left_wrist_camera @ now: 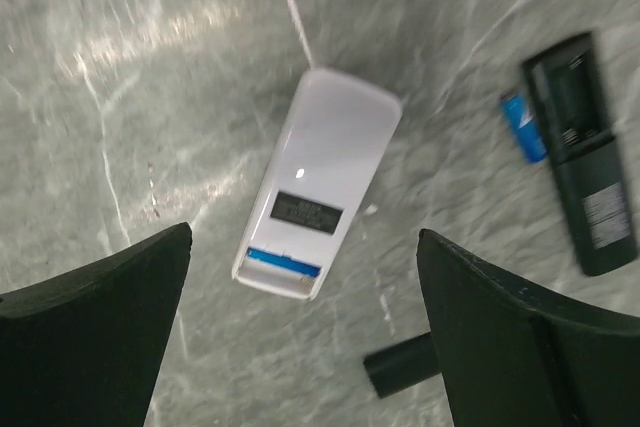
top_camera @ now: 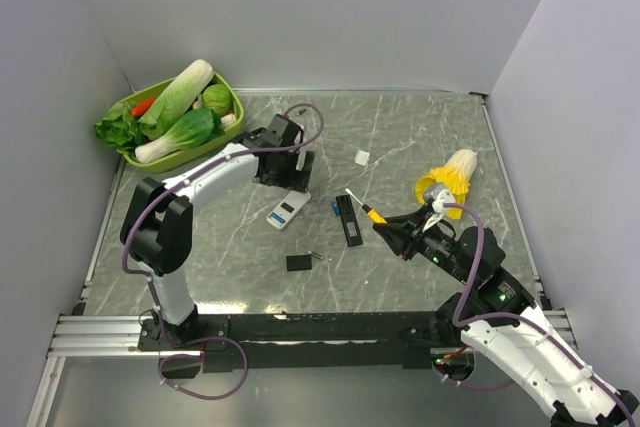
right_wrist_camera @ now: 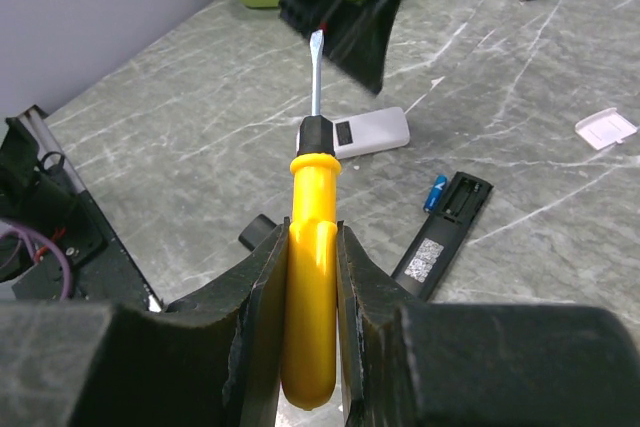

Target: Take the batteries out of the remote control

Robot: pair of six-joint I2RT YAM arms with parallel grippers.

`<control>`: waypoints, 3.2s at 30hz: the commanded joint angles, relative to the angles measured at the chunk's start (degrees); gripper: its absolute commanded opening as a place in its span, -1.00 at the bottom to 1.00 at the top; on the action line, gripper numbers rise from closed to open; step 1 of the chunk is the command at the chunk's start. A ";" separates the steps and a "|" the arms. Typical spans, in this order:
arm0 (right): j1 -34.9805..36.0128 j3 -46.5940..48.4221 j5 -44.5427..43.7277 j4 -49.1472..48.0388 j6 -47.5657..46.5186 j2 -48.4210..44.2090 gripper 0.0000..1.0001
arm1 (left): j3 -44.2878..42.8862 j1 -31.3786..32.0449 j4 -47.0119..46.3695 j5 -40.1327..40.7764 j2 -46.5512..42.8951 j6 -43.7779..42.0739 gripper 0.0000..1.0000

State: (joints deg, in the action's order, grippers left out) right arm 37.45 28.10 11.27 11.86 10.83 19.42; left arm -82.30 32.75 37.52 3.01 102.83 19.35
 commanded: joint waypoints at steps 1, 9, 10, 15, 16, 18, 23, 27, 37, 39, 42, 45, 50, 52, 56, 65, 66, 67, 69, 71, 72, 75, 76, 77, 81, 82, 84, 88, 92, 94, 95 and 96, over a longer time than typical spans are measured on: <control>-0.19 0.64 1.13 0.36 1.12 -1.40 -1.00 | 0.12 1.52 2.04 0.97 1.32 -3.36 0.99; -0.10 -0.32 0.51 0.71 1.04 -2.19 -1.00 | -0.93 3.02 0.37 1.30 7.65 -4.67 0.99; -0.10 -0.32 0.51 0.62 1.12 -2.28 -1.00 | -0.93 3.19 -0.25 1.39 8.00 -4.85 0.99; -0.10 -0.41 1.12 -0.61 1.39 -1.14 -1.00 | -3.39 3.55 0.45 3.05 11.34 -5.12 0.99; -0.19 -0.32 1.30 -0.69 1.39 -1.05 -1.00 | -4.52 3.55 0.63 3.67 11.87 -5.12 0.99; -0.10 -0.41 1.48 -0.96 1.56 -0.87 -1.00 | -5.32 3.46 1.15 5.59 13.10 -5.03 0.99; -0.10 -1.20 1.48 -0.78 1.74 -1.66 -1.00 | -8.40 3.55 4.22 10.35 16.70 -3.28 0.92; -0.19 -1.20 0.86 0.18 1.39 -2.81 -1.00 | -7.35 3.55 4.23 9.91 16.45 -1.69 0.77; -0.10 -1.20 -0.45 3.08 -0.72 -3.96 -1.00 | 6.87 -6.98 -2.94 -1.84 6.45 17.28 -0.28; -0.10 -1.55 -0.89 3.52 -1.16 -3.43 -1.00 | 12.40 -7.35 -4.81 -2.56 3.71 23.78 -0.44; -0.10 -2.08 -1.33 2.47 -1.69 -1.85 -1.00 | 17.50 -7.44 -7.10 -3.44 -0.95 32.92 -0.63; -0.10 -1.73 -0.90 1.42 -2.39 2.36 -1.00 | 23.21 -7.53 -11.23 -5.19 -5.78 42.76 -0.81; -0.10 -1.29 5.16 -3.32 -1.78 15.01 -1.00 | 27.72 -7.62 -12.04 -3.18 -9.31 59.81 -0.98; 0.60 -0.51 7.01 -4.30 -2.04 21.14 -1.00 | 25.89 -7.70 -7.66 -0.74 -7.39 62.28 -0.98; 4.02 4.15 4.92 -3.25 -4.06 31.54 -1.00 | 20.70 -7.70 2.90 3.06 -3.25 66.16 -0.98; 10.71 22.78 -1.15 7.91 -8.45 53.96 -1.00 | 21.05 -7.70 3.43 1.83 -1.05 72.14 -0.98; 11.32 24.79 -2.03 8.61 -8.72 55.27 -1.00 | 20.43 -7.70 3.53 1.65 -1.05 72.23 -0.98; 11.41 25.77 -2.13 9.93 -8.98 57.46 -1.00 | 20.43 -7.70 3.18 1.74 -1.05 72.31 -0.98; 12.20 28.05 -2.82 10.99 -9.16 60.63 -1.00 | 20.51 -7.70 2.56 1.04 -1.14 72.58 -0.98; 12.73 29.73 -3.88 12.92 -9.16 62.66 -1.00 | 20.87 -7.70 1.86 0.34 -0.96 72.67 -0.98; 12.91 31.39 -4.23 13.54 -9.25 64.24 -1.00 | 20.95 -7.70 1.77 -0.01 -0.70 72.67 -0.98; 13.26 34.20 -6.78 15.91 -9.69 66.88 -1.00 | 21.48 -7.70 0.98 -0.81 -0.43 72.67 -0.98; 13.26 34.91 -7.92 16.61 -9.77 67.50 -1.00 | 21.66 -7.70 0.80 -0.98 -0.43 72.58 -0.98; 13.35 35.53 -8.62 17.58 -9.78 68.03 -1.00 | 22.09 -7.70 0.54 -1.16 -0.35 72.67 -0.98; 14.23 38.43 -10.74 19.34 -9.86 71.10 -1.00 | 22.54 -7.70 -0.16 -1.95 0.00 72.40 -0.98; 14.49 38.78 -11.17 19.52 -9.95 71.54 -1.00 | 22.54 -7.70 -0.42 -2.21 0.09 72.14 -0.98; 14.93 39.23 -11.18 19.35 -10.04 72.60 -1.00 | 22.45 -7.70 -0.34 -2.39 0.36 71.88 -0.98; 15.37 39.75 -11.18 19.08 -9.95 74.09 -1.00 | 22.19 -7.70 -0.34 -2.48 0.53 71.61 -0.98; 16.16 41.07 -13.11 19.96 -9.95 76.11 -1.00 | 22.01 -7.70 0.01 -2.48 0.36 71.70 -0.98; 16.25 41.25 -12.59 19.00 -9.69 76.90 -1.00 | 22.10 -7.70 -0.16 -2.48 0.36 71.79 -0.99; 16.25 40.99 -12.41 18.21 -9.51 77.08 -1.00 | 22.10 -7.70 -0.34 -2.48 0.36 71.88 -0.98; 16.34 40.72 -12.24 17.59 -9.16 77.26 -1.00 | 22.10 -7.70 -0.51 -3.52 0.71 71.79 -0.98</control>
State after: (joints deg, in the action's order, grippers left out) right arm 53.39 67.22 0.25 29.61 1.56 95.37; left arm -61.73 24.67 36.07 2.63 100.36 89.89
